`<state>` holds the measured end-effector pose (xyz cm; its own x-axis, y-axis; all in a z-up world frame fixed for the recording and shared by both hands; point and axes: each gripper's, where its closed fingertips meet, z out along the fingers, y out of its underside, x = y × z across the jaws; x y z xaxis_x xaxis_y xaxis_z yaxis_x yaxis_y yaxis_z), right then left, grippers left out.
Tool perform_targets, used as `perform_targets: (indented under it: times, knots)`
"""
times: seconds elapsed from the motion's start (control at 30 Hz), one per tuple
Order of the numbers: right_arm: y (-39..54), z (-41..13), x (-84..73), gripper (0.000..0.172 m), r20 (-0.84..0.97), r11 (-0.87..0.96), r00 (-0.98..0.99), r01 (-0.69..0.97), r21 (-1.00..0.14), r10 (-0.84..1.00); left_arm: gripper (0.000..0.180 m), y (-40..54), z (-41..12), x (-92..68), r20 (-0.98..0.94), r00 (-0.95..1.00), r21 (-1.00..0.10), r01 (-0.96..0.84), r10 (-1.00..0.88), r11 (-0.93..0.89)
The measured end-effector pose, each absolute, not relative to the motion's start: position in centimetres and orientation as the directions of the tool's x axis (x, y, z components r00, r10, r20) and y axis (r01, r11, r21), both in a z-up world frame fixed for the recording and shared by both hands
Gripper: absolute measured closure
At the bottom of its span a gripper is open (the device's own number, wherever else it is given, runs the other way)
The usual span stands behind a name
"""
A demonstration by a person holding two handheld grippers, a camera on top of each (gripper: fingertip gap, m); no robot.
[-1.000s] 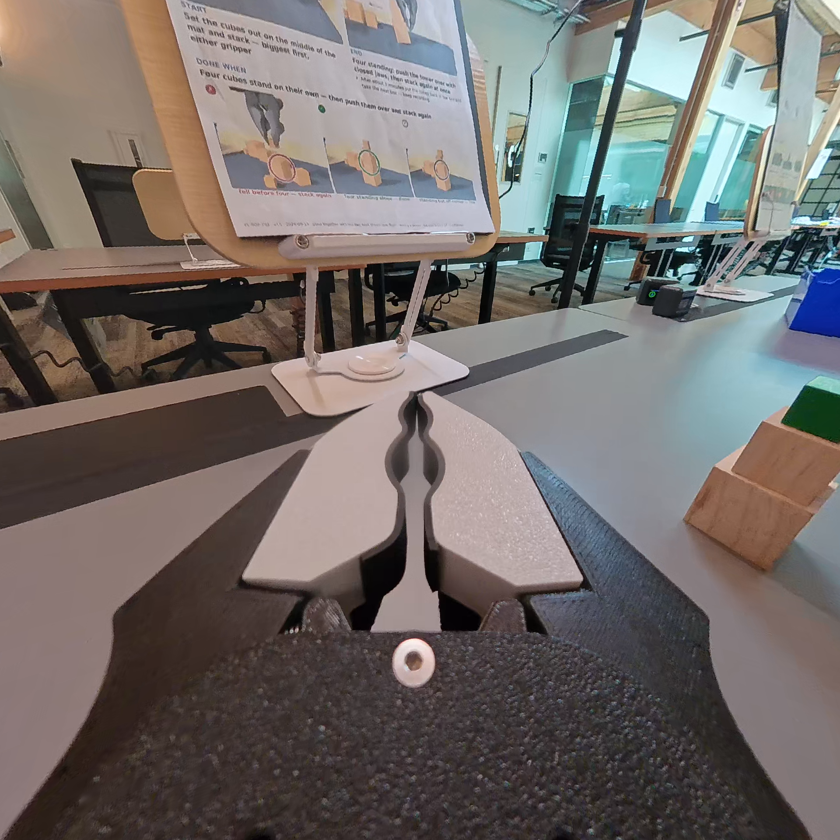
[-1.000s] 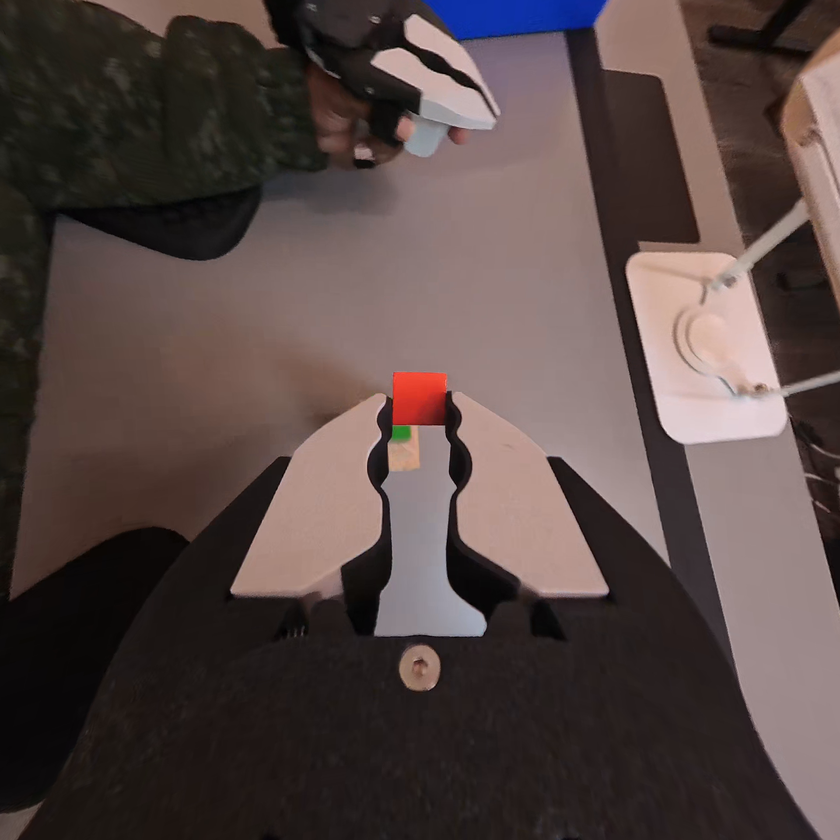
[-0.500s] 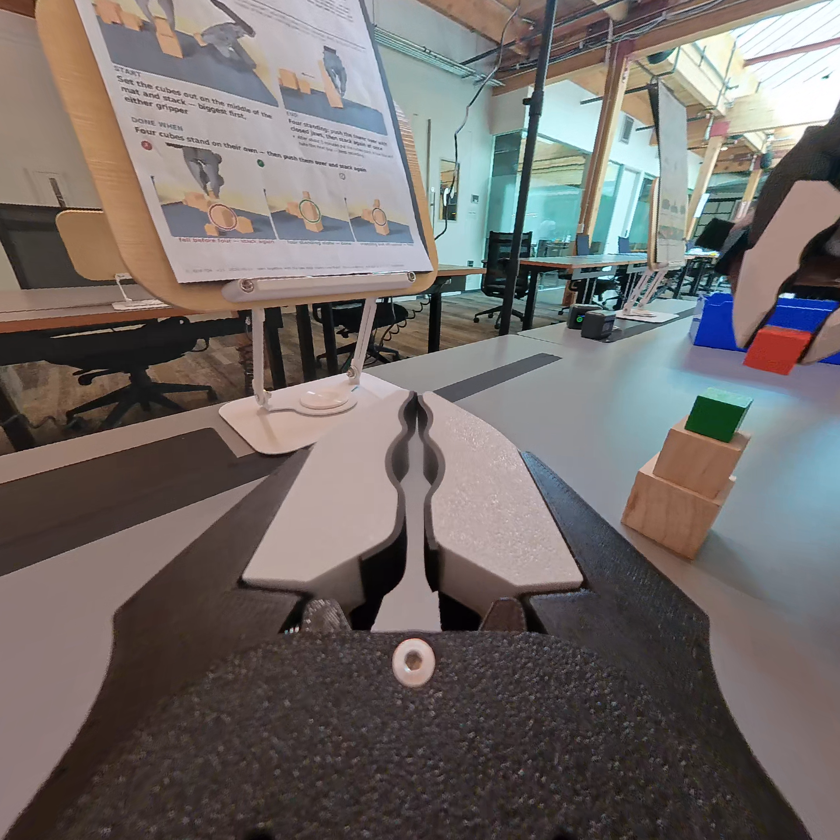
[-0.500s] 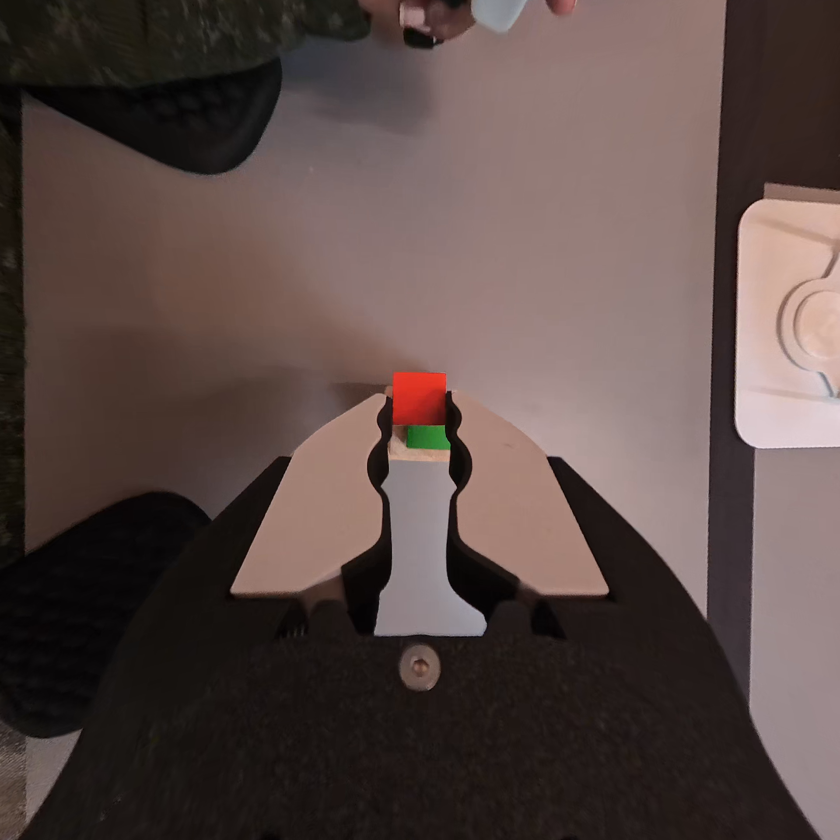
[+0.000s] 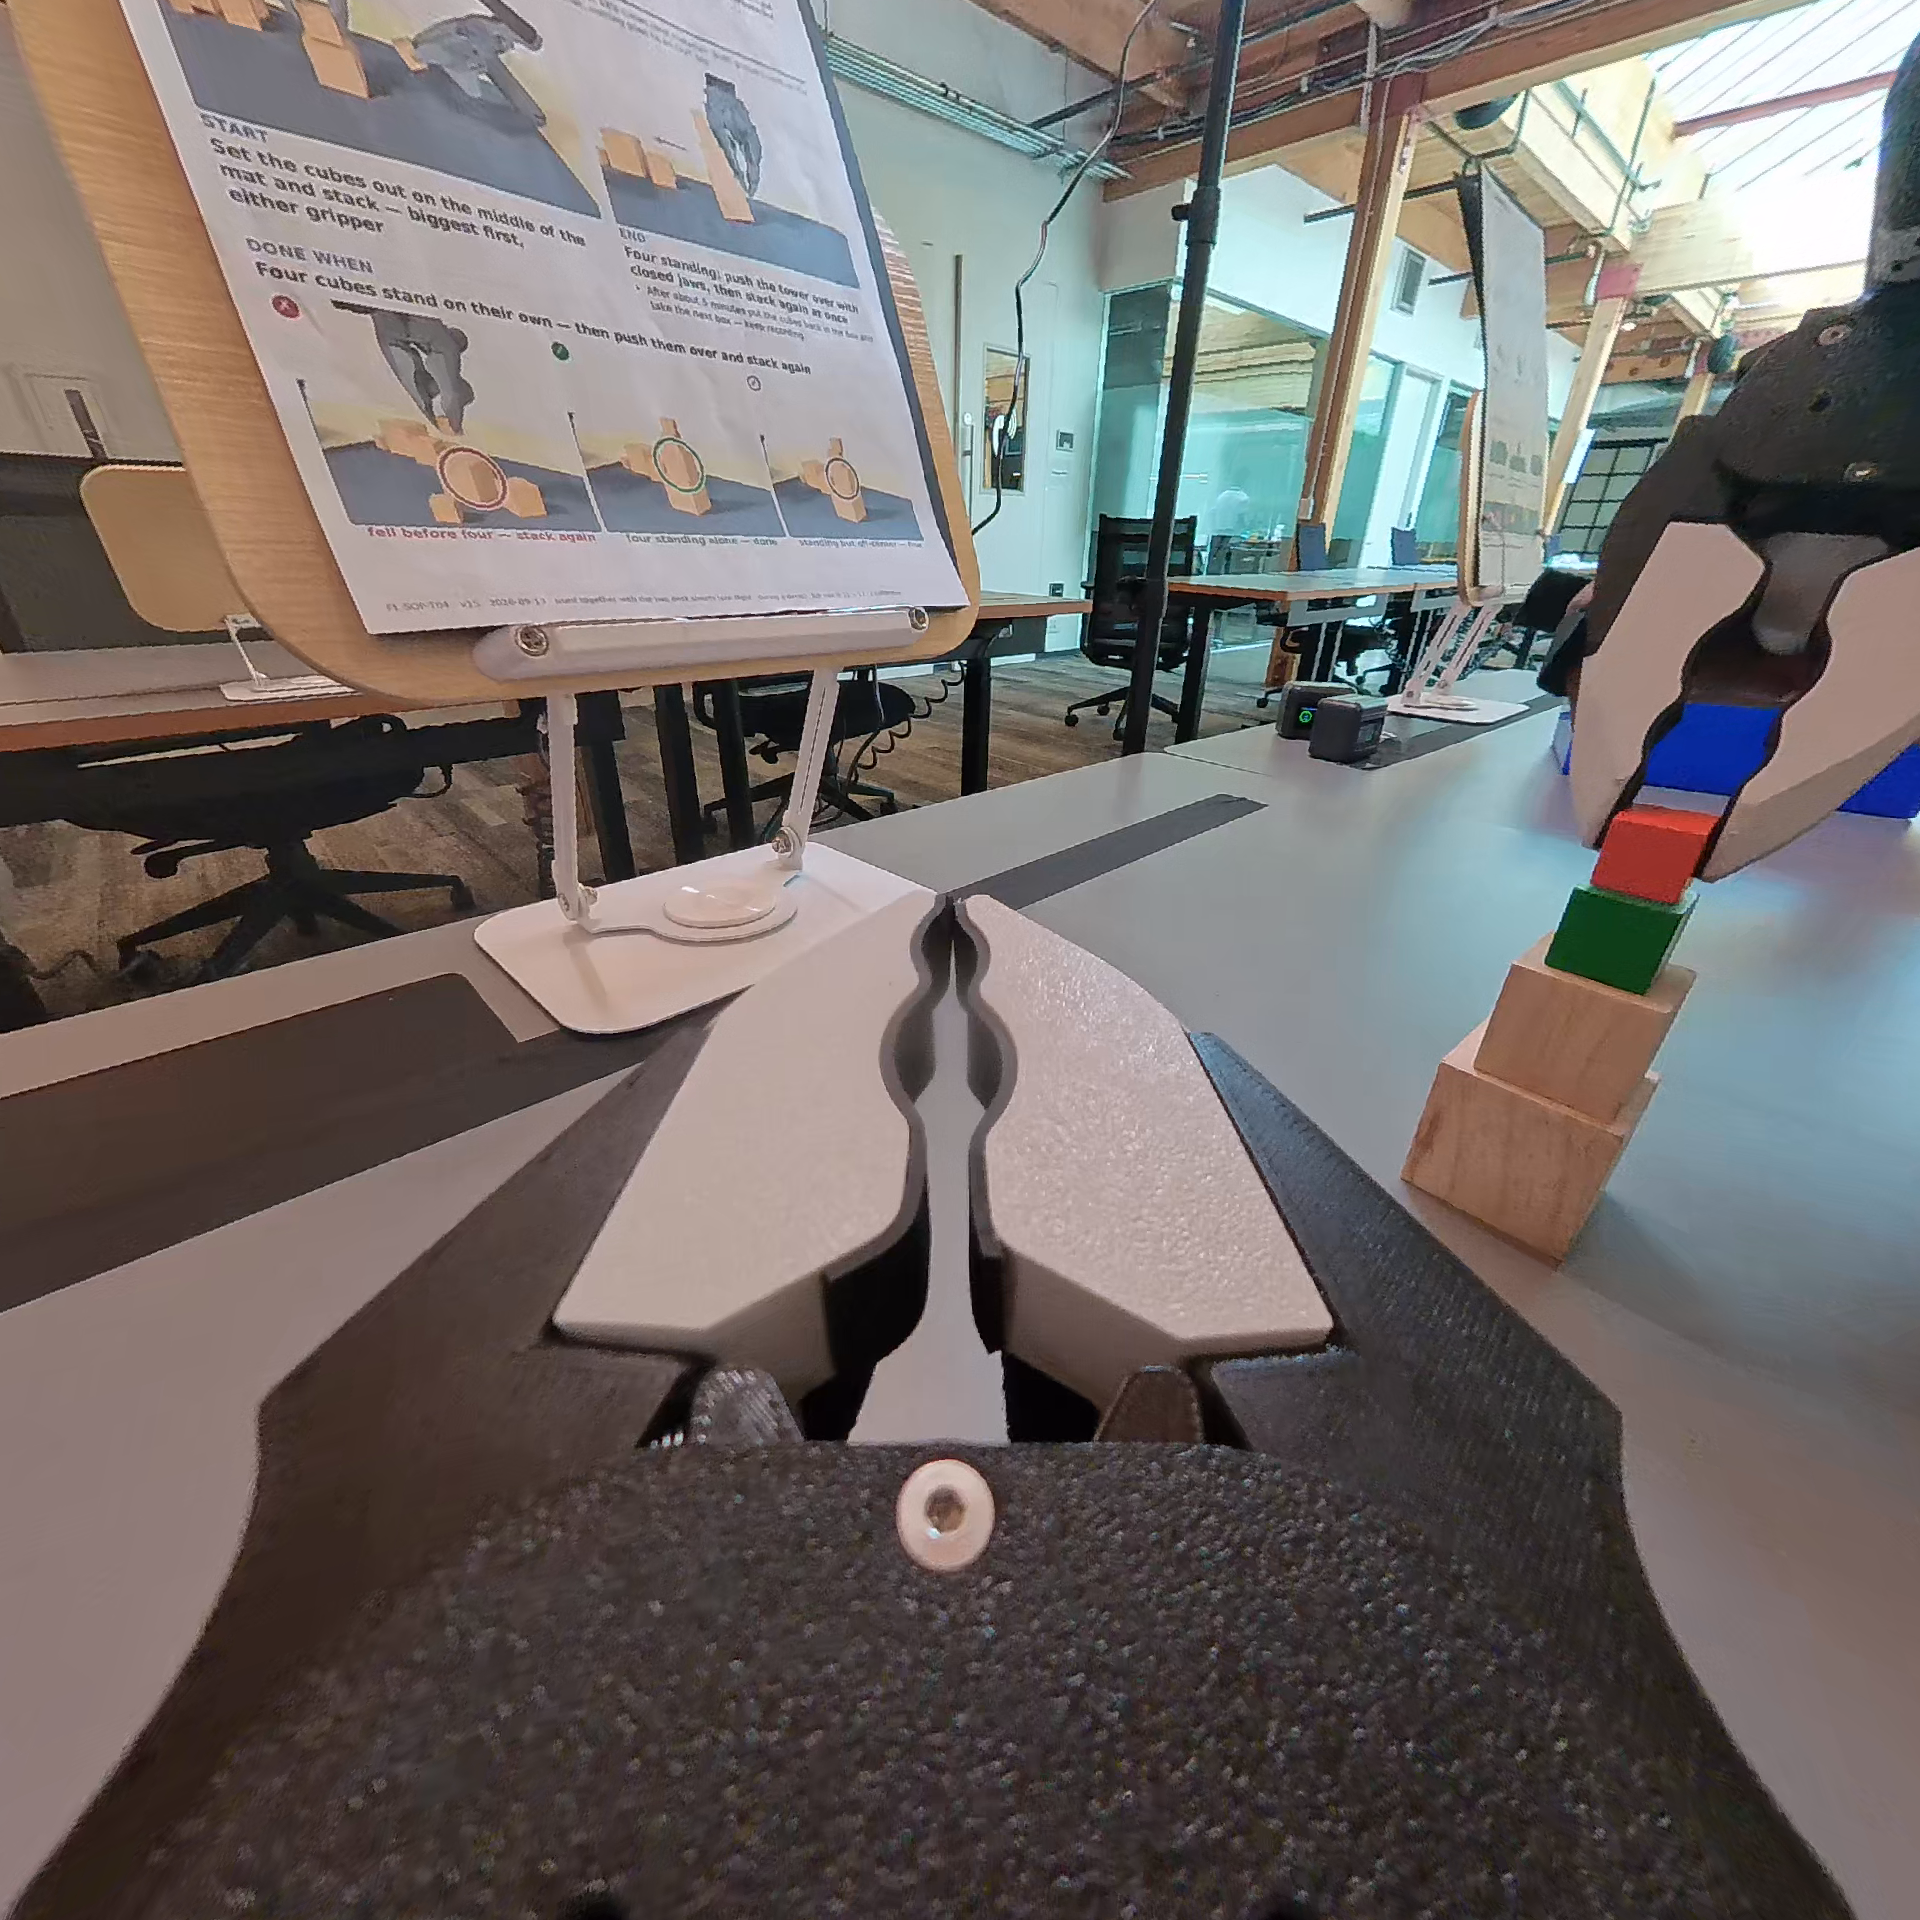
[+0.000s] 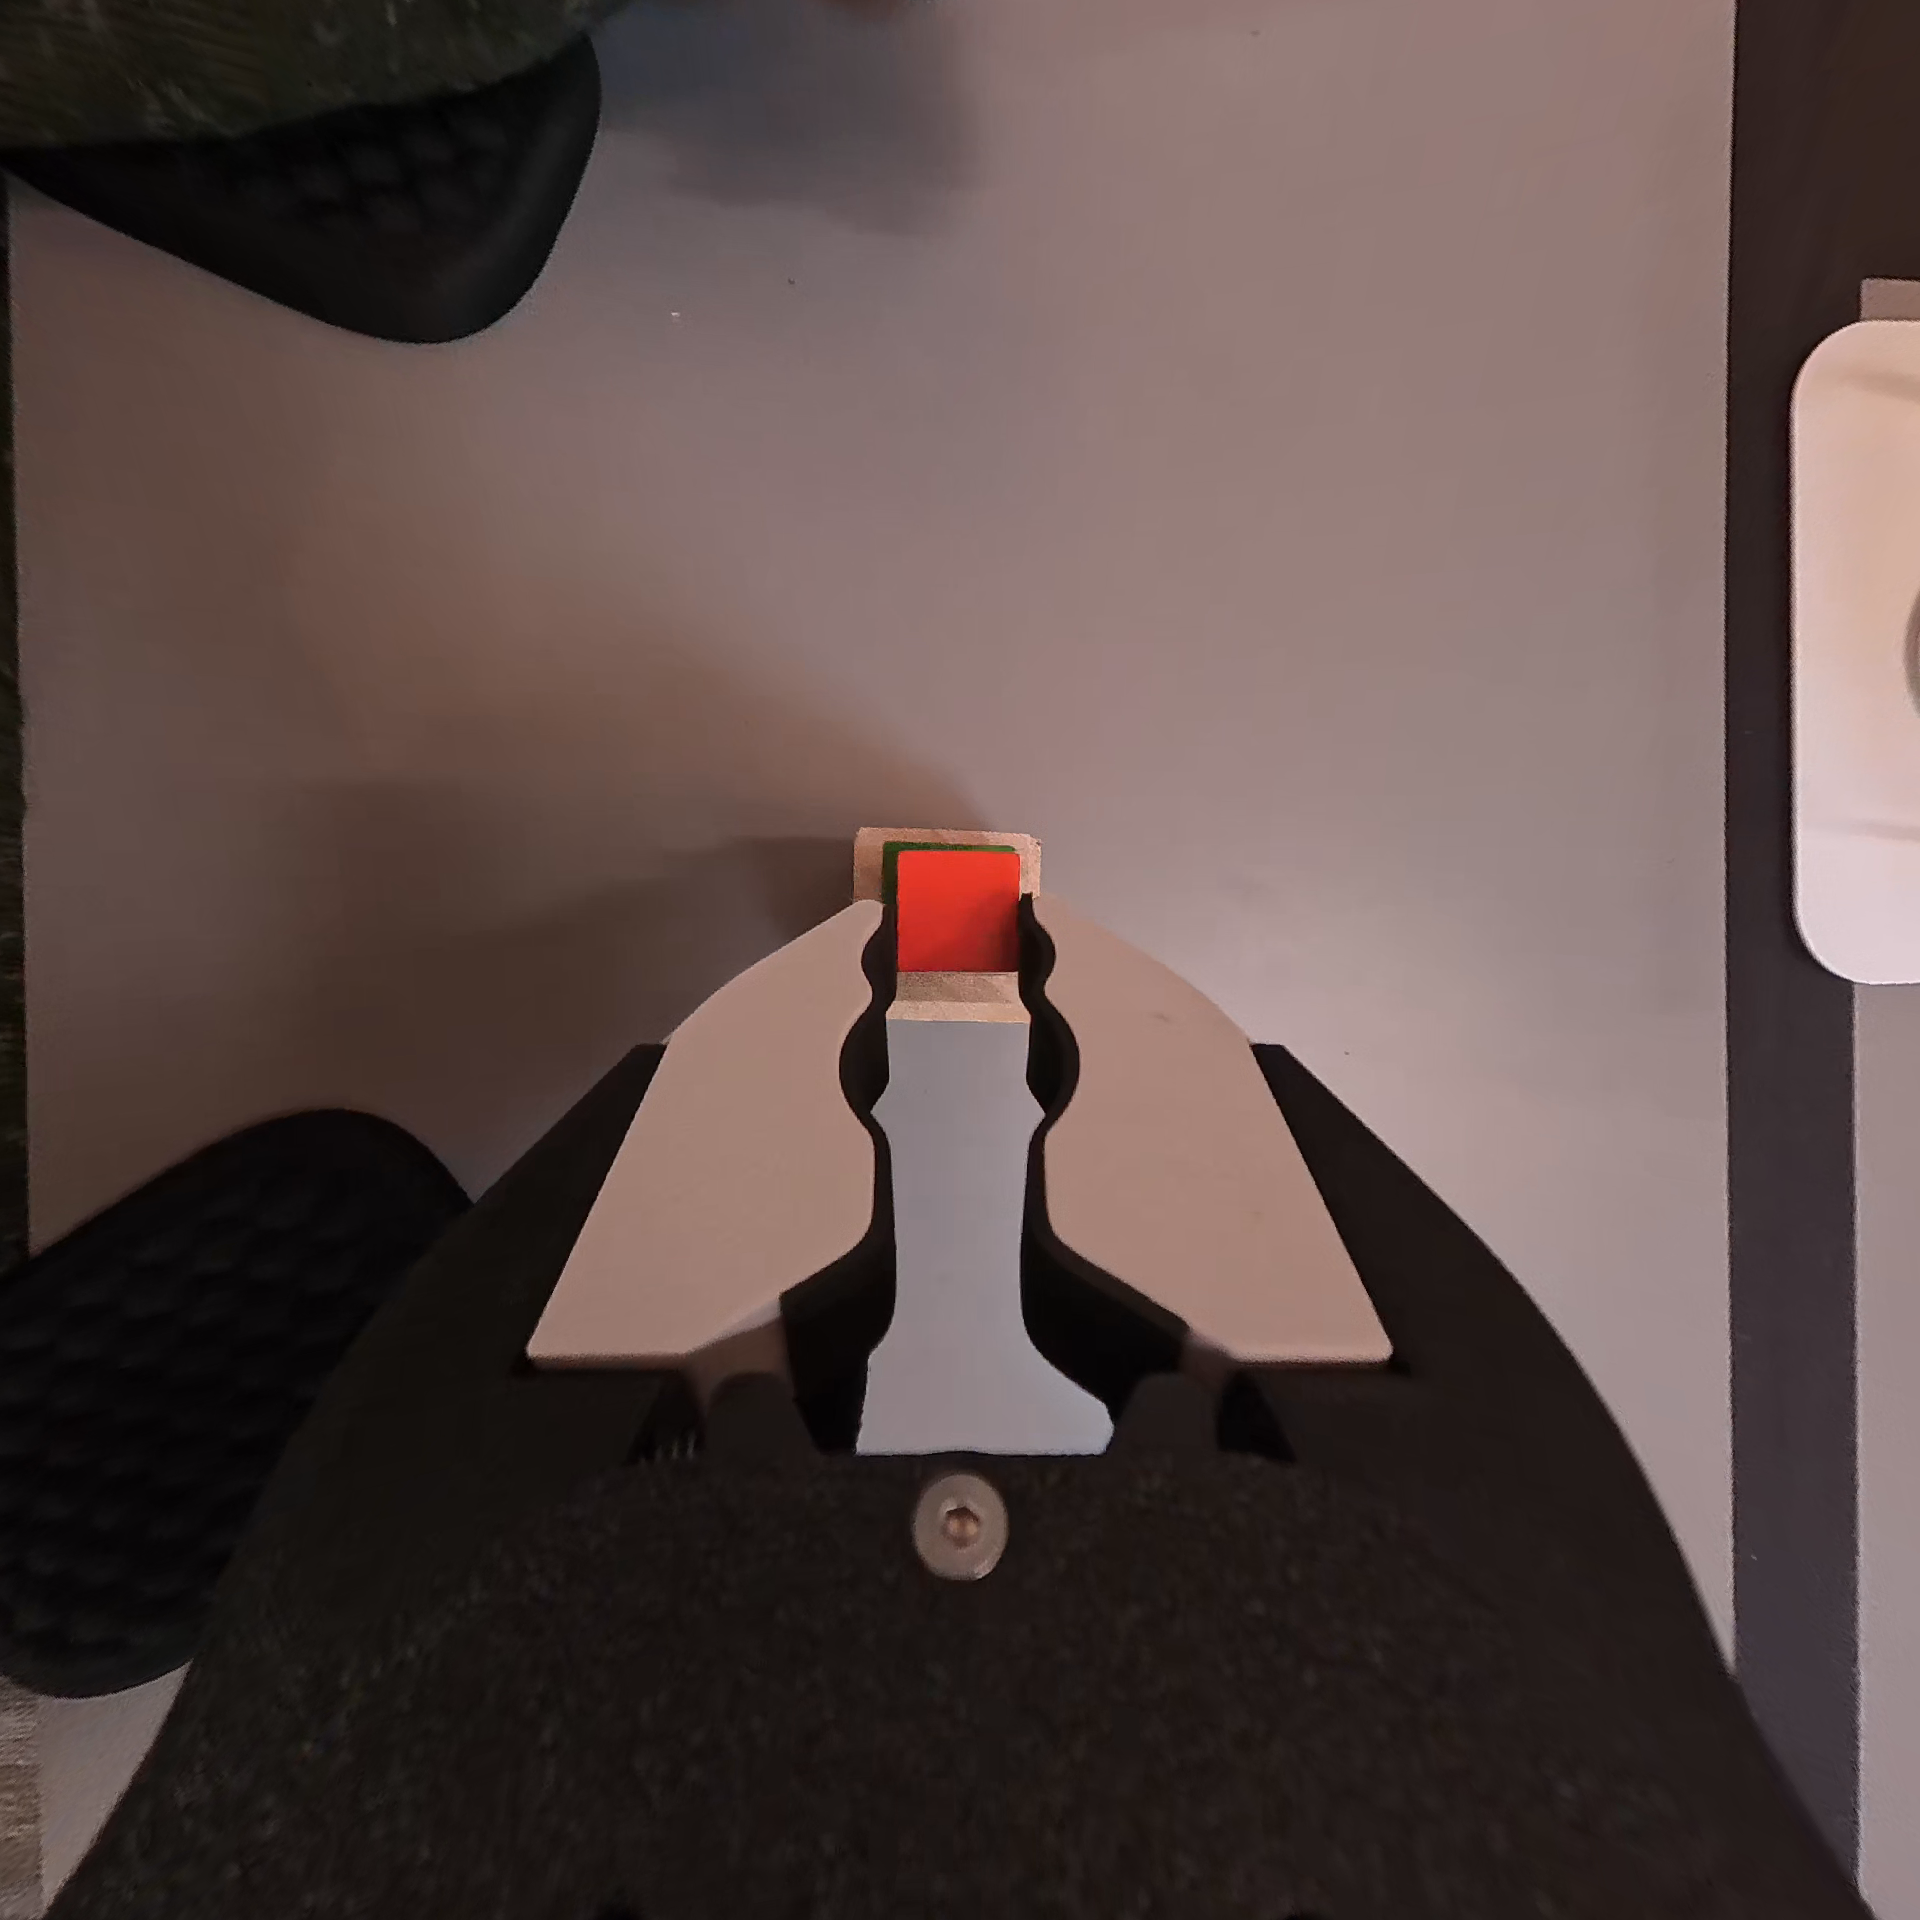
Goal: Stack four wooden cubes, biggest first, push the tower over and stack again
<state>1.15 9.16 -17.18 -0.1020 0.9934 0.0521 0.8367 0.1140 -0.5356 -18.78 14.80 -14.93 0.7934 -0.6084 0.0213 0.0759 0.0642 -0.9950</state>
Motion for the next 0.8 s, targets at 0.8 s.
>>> perform_targets:
  times: [0.8]
  knots:
    - [9.09, -17.34, 0.93, 0.149, 0.068, 0.111, -0.088, 0.837, -0.536, 0.994, 0.180, 14.73, -15.15, -18.46, 0.020, 0.785, -0.996, 0.069, -0.620, 0.054]
